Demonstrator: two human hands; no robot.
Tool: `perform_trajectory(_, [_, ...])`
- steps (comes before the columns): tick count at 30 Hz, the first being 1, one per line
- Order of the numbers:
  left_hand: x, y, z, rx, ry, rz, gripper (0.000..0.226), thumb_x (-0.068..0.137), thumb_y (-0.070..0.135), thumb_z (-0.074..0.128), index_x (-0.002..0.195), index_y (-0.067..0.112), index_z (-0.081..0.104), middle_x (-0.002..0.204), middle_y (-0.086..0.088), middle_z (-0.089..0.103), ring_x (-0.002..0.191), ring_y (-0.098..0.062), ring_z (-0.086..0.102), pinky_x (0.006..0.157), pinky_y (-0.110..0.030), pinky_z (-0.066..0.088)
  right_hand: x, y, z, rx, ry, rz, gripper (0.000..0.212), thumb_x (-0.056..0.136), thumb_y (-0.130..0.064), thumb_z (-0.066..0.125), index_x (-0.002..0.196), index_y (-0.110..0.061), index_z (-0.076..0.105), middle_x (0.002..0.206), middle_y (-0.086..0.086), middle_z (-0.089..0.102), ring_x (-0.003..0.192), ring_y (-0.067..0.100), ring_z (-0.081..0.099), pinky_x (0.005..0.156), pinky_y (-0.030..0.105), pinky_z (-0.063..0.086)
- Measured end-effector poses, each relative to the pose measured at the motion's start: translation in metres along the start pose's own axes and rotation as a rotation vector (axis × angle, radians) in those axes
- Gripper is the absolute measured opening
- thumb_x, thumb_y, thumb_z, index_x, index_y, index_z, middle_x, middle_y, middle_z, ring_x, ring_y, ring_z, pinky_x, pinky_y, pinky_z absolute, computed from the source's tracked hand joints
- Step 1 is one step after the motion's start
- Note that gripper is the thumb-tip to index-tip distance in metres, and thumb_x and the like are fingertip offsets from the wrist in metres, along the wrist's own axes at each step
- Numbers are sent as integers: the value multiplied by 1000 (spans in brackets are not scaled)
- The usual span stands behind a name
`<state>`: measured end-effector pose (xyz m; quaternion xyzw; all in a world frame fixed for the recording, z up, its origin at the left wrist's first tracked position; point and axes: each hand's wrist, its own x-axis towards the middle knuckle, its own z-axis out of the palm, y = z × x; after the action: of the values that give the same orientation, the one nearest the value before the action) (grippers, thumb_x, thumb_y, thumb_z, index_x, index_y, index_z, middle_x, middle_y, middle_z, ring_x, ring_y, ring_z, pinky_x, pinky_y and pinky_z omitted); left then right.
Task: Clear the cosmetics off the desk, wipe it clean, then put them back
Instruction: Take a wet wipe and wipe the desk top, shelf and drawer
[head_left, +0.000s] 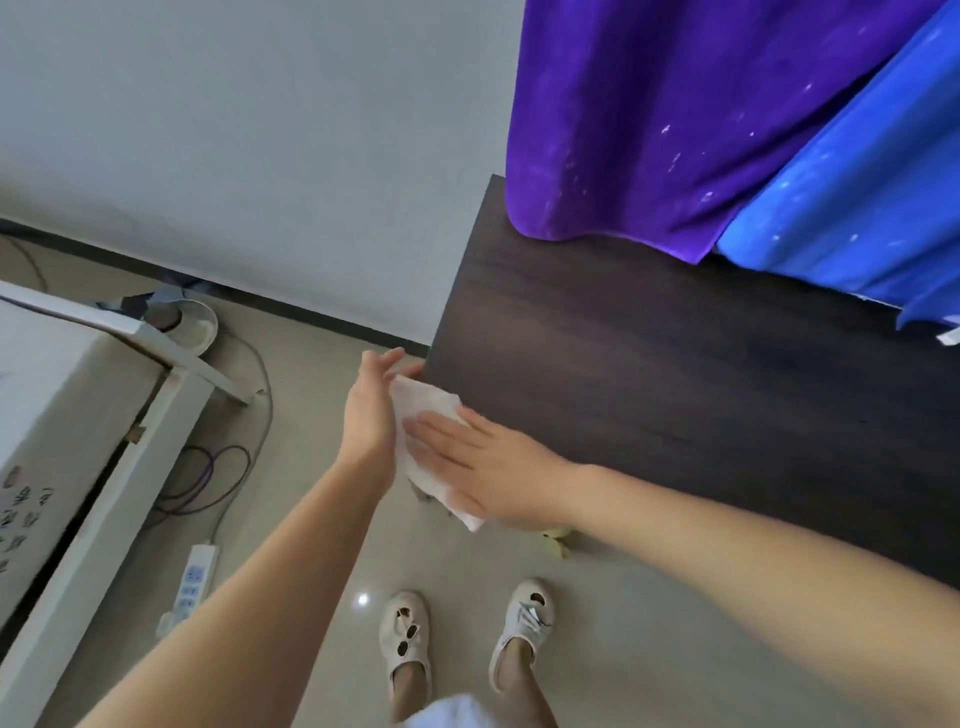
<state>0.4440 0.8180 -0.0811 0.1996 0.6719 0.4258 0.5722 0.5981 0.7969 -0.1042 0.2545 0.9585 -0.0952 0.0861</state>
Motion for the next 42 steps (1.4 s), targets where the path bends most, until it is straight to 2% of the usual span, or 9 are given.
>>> perform_trajectory(3, [-6, 8, -5, 32, -124, 2, 41, 97, 40, 24, 104, 19, 59, 108, 1, 65, 101, -14, 59, 93, -31, 43, -16, 13, -9, 35, -5, 82, 54, 98, -34, 22, 147, -11, 17, 157, 9, 14, 145, 21, 10, 116, 33, -3])
perform_trajectory(9, [-19, 9, 17, 198, -62, 46, 37, 93, 35, 27, 92, 24, 62, 97, 5, 62, 90, -13, 56, 76, -29, 43, -9, 32, -11, 209, 113, 1141, 55, 101, -29, 20, 146, -3, 3, 157, 18, -3, 145, 29, -5, 118, 45, -1])
perform_trajectory(13, [-20, -10, 34, 326, 100, 229, 32, 93, 25, 31, 105, 17, 59, 112, -2, 57, 107, -21, 51, 87, -32, 37, 3, -57, 19, 44, 224, 645, 55, 93, -31, 27, 142, -7, 30, 152, 15, 28, 143, 26, 19, 117, 44, 10])
perform_trajectory(17, [-33, -36, 54, 703, 134, 606, 31, 92, 14, 37, 114, 12, 57, 133, -9, 47, 125, -26, 39, 107, -39, 22, -73, -37, 31, 152, 239, 676, 49, 100, -30, 14, 132, -12, 48, 140, 9, 49, 132, 22, 43, 109, 37, 23])
perform_trajectory(21, [-56, -75, 93, 947, -320, 931, 43, 86, 28, 29, 106, 9, 63, 122, -11, 56, 115, -31, 48, 111, -46, 19, -210, 6, 64, 93, 290, 1151, 61, 99, -39, 5, 138, -5, 40, 146, 17, 38, 137, 32, 33, 112, 47, 25])
perform_trajectory(25, [-80, -94, 131, 973, -420, 956, 43, 88, 27, 29, 108, 10, 62, 119, -9, 57, 116, -27, 48, 112, -41, 15, -271, 15, 69, 270, 386, 1835, 50, 99, -26, 22, 142, 0, 26, 151, 23, 25, 142, 35, 18, 113, 53, 16])
perform_trajectory(27, [-84, -97, 142, 949, -397, 942, 45, 87, 29, 27, 109, 9, 61, 119, -8, 57, 116, -27, 47, 112, -39, 15, -240, 7, 70, 177, 451, 1732, 51, 95, -24, 26, 137, 2, 36, 145, 26, 37, 137, 38, 31, 110, 55, 24])
perform_trajectory(33, [-88, -106, 155, 1012, -241, 964, 46, 84, 29, 26, 104, 10, 62, 119, -7, 57, 111, -28, 47, 108, -46, 26, -186, -29, 68, 64, 393, 720, 45, 89, -24, 39, 131, -12, 48, 137, 6, 53, 132, 19, 44, 111, 38, 27])
perform_trajectory(42, [-144, -144, 221, 1226, -213, 1027, 31, 81, 12, 43, 105, 6, 61, 119, -17, 55, 111, -37, 47, 107, -54, 19, -442, 30, 106, 75, 226, 1095, 63, 76, 9, 33, 136, -7, 39, 141, 12, 47, 130, 29, 45, 103, 48, 42])
